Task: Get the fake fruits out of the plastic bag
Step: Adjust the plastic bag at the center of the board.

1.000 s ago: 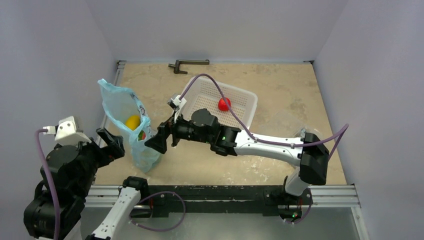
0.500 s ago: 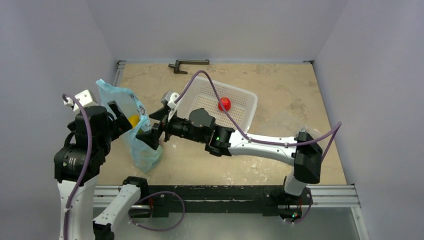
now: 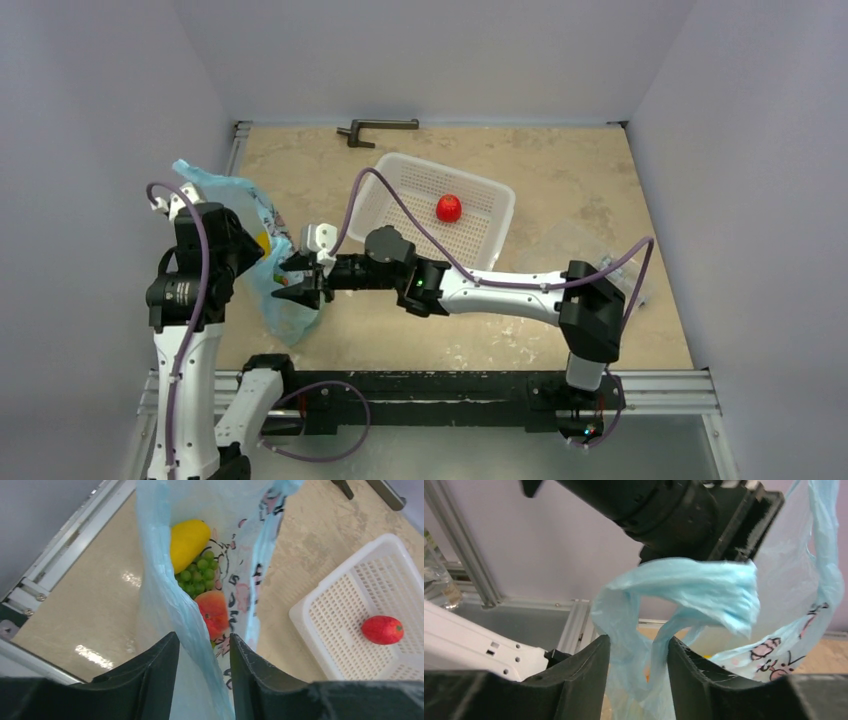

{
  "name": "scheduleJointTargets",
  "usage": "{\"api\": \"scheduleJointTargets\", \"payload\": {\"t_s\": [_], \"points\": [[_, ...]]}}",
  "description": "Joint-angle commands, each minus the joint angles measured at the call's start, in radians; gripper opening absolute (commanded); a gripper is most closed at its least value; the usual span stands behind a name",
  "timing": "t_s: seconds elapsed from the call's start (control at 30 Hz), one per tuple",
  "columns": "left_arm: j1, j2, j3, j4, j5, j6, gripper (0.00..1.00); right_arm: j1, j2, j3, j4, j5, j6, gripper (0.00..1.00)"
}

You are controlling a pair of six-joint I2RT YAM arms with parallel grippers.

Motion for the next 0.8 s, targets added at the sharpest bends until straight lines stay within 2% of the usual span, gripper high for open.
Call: {"api": "scheduleJointTargets", "payload": {"t_s": [0.0, 0.07, 0.13, 0.23, 0.4, 0.5, 0.6, 0.67, 0.77], "points": [[0.037, 0.037, -0.03, 0.162, 0.194, 0.002, 0.36, 0.009, -0.084, -0.019, -0.009, -0.08, -0.061, 0.28], [0.065, 0.068, -0.032, 0.179, 0.259, 0.0, 0.19, 0.012, -0.09, -0.027, -0.046, -0.083, -0.063, 0.01], [0.095, 0.087, -0.041, 0.218, 0.354, 0.004, 0.08, 0.018, -0.095, -0.061, -0.041, -0.072, -0.052, 0.0], [0.128, 0.121, -0.028, 0.271, 0.465, 0.013, 0.0, 0.052, -0.103, -0.109, -0.06, -0.024, -0.077, 0.0], [0.19, 0.153, 0.007, 0.367, 0.634, 0.021, 0.0, 0.167, -0.08, -0.157, -0.177, 0.216, -0.236, 0.0], [0.233, 0.159, 0.016, 0.451, 0.744, 0.015, 0.0, 0.223, -0.028, -0.18, -0.224, 0.428, -0.343, 0.0], [0.244, 0.145, 0.02, 0.478, 0.779, 0.055, 0.0, 0.235, 0.057, -0.199, -0.25, 0.611, -0.375, 0.0], [0.244, 0.106, -0.015, 0.482, 0.793, 0.087, 0.0, 0.236, 0.096, -0.206, -0.276, 0.652, -0.376, 0.0], [0.245, 0.009, -0.114, 0.466, 0.793, 0.132, 0.0, 0.235, 0.087, -0.222, -0.316, 0.619, -0.318, 0.0]]}}
